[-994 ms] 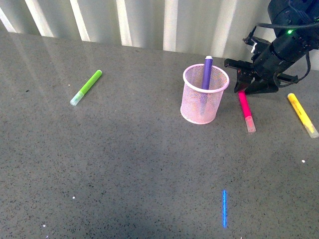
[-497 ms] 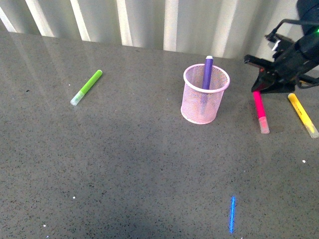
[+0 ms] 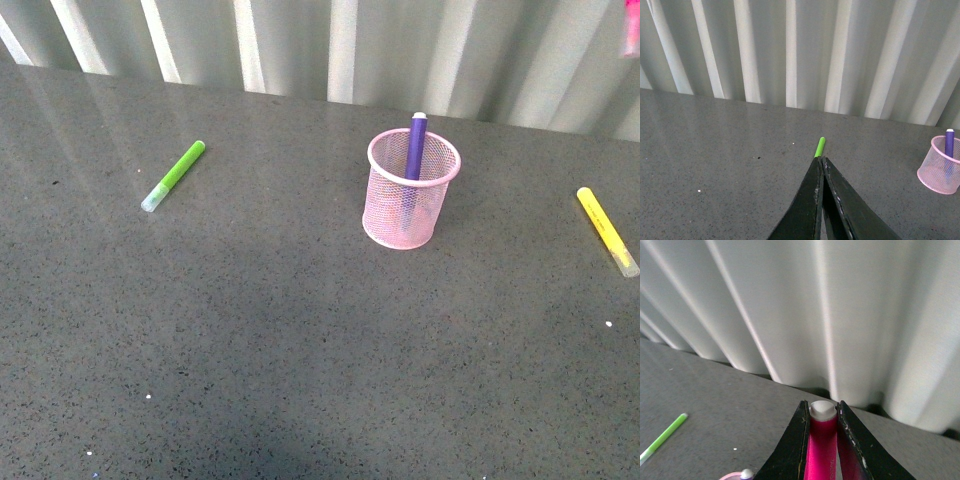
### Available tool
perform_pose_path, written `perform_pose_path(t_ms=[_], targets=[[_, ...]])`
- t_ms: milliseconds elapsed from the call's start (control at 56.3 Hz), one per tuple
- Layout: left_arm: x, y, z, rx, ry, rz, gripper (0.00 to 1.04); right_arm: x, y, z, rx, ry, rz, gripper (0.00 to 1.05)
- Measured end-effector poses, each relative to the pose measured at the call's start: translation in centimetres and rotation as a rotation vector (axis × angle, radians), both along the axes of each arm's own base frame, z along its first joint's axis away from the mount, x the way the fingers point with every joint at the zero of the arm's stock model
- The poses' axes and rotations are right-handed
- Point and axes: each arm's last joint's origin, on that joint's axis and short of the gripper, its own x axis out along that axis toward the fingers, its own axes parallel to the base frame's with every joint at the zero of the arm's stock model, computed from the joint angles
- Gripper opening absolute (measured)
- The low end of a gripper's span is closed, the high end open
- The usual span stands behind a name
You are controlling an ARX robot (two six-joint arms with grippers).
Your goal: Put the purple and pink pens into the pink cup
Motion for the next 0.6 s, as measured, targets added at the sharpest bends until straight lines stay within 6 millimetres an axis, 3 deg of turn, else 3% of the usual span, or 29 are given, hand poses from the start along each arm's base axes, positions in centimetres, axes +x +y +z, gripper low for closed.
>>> perform_pose_path(t_ms=[142, 249, 604], targets=[[0.0, 0.0, 0.0, 0.000, 0.000, 0.000, 0.04, -2.3, 2.9, -2.5, 0.014, -0.094, 0.187, 0.11], [0.0, 0.0, 0.0, 0.000, 0.000, 0.000, 0.04, -3.2, 3.9, -4.3, 0.033, -0.120, 0.269, 0.11], [0.0, 0.0, 0.0, 0.000, 0.000, 0.000, 0.04, -2.0, 5.3, -6.9, 0.101, -0.187, 0.371, 0.11]])
